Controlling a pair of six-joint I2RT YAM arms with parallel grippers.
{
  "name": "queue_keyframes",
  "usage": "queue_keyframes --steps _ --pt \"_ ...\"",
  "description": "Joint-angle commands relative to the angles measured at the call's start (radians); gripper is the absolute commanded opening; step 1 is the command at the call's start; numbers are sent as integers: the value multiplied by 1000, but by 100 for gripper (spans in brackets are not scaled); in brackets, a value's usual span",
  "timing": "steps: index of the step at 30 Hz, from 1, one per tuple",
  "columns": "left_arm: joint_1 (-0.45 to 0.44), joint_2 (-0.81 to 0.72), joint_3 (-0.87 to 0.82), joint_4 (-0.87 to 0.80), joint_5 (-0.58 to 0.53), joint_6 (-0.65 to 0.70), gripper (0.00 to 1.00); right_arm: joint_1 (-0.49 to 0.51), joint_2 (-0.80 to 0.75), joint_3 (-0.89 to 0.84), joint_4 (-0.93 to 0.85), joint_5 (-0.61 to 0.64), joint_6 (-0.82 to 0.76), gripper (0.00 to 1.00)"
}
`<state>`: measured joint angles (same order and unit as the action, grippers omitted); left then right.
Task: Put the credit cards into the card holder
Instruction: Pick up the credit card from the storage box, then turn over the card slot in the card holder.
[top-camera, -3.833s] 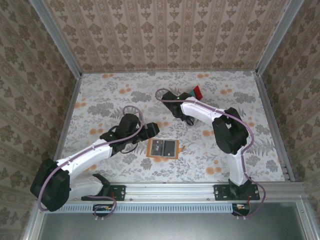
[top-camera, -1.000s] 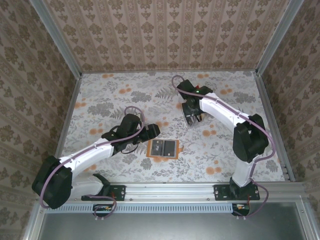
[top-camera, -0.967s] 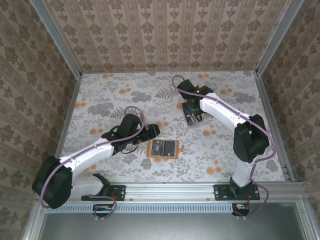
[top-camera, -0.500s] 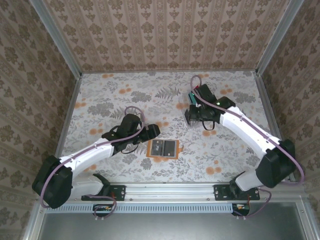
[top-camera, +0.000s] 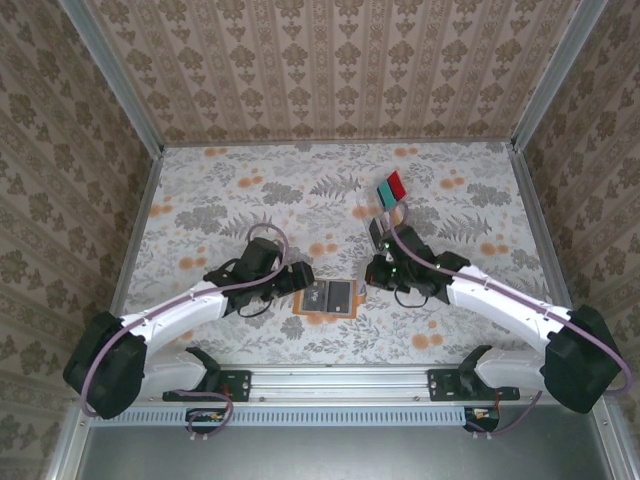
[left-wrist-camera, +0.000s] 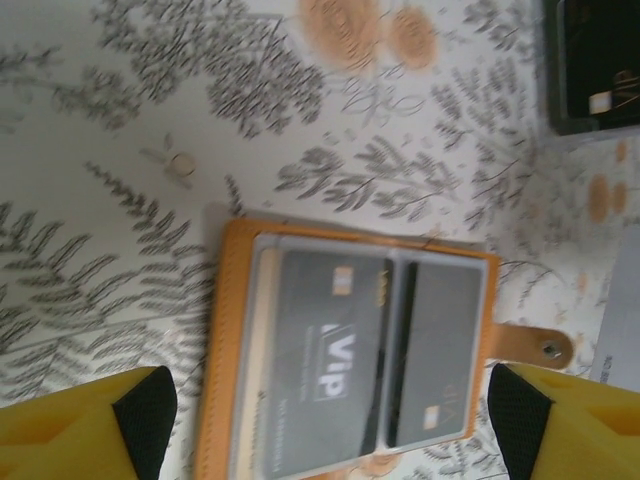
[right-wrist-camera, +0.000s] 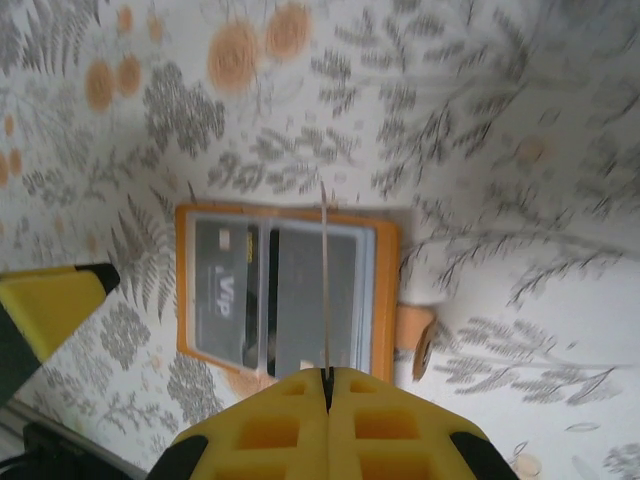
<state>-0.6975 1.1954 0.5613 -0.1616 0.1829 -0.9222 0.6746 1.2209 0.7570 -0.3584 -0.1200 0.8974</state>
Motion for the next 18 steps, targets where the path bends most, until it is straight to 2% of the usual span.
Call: queue_keyframes --steps 1,8,18 --pt "5 -19 -15 -42 -8 2 84 41 9 -35 109 35 99 3" --pt "3 -5 -15 -62 -5 20 83 109 53 -63 110 131 149 3" --pt "-3 49 -9 -31 13 25 82 120 93 -102 130 152 167 3"
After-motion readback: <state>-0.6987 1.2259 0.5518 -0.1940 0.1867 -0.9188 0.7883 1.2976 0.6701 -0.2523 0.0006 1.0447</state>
